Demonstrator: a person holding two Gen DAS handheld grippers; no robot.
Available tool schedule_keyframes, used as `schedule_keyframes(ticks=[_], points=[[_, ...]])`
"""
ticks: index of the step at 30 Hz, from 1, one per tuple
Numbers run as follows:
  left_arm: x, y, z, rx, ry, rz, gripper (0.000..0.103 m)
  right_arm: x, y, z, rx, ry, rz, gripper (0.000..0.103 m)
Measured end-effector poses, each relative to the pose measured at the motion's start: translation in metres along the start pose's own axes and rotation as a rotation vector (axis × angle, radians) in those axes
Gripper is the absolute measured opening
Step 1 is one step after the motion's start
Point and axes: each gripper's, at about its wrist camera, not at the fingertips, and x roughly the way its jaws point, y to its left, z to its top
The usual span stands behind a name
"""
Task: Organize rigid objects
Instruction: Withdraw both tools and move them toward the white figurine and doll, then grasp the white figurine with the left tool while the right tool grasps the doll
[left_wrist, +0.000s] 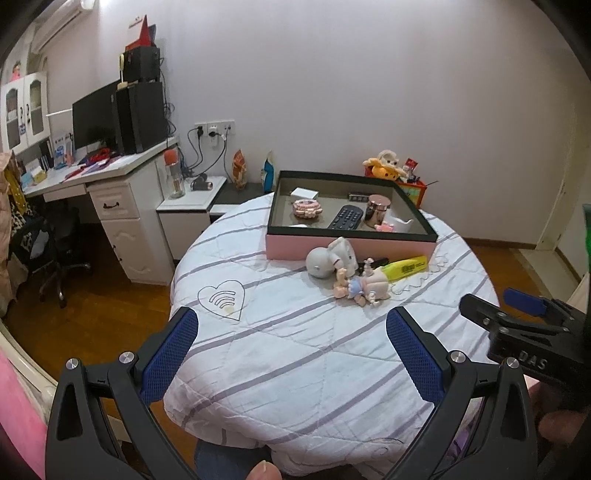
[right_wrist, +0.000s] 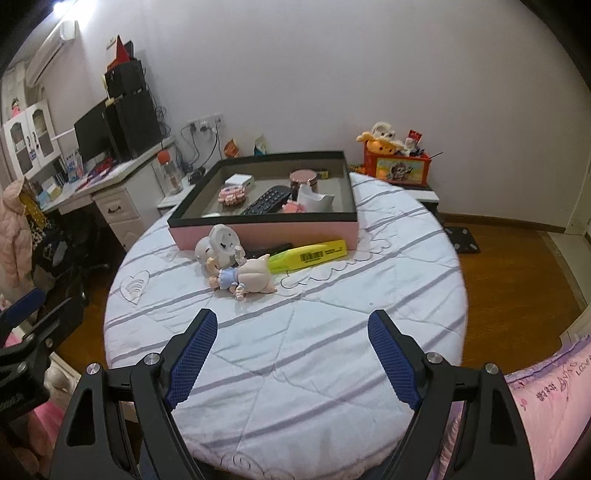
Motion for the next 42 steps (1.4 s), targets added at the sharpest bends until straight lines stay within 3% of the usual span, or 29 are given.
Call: schedule_keyframes(ticks=[14, 23, 30, 31, 32, 35, 42], points=[[0.077, 0.029, 0.012, -0.029, 0.083, 0.054, 0.103, 0.113, 0.022, 0.026, -0.040, 0.179, 0.073, 0.085], [0.112, 0.038, 0.015, -0.044, 0.126, 0.051, 0.103, 0.160, 0.031, 0.029, -0.061, 0.262, 0.138, 0.085], [0.125, 0.041, 0.013, -0.053, 0.150, 0.047, 0.103, 0.170, 0.046, 0.030, -0.099, 0.256, 0.165, 0.085], [0.126, 0.042, 0.012, -0.054, 0.153, 0.048, 0.103, 0.170, 0.047, 0.029, -0.103, 0.251, 0.169, 0.083], [0.127, 0.043, 0.012, -0.055, 0.155, 0.048, 0.103, 0.169, 0.048, 0.030, -0.102, 0.245, 0.186, 0.073], [0.130, 0.044, 0.012, -0.060, 0.159, 0.048, 0.103, 0.165, 0.046, 0.030, -0.095, 0.243, 0.213, 0.062], [0.130, 0.036, 0.012, -0.044, 0.156, 0.037, 0.103, 0.161, 0.042, 0.029, -0.077, 0.243, 0.244, 0.061]])
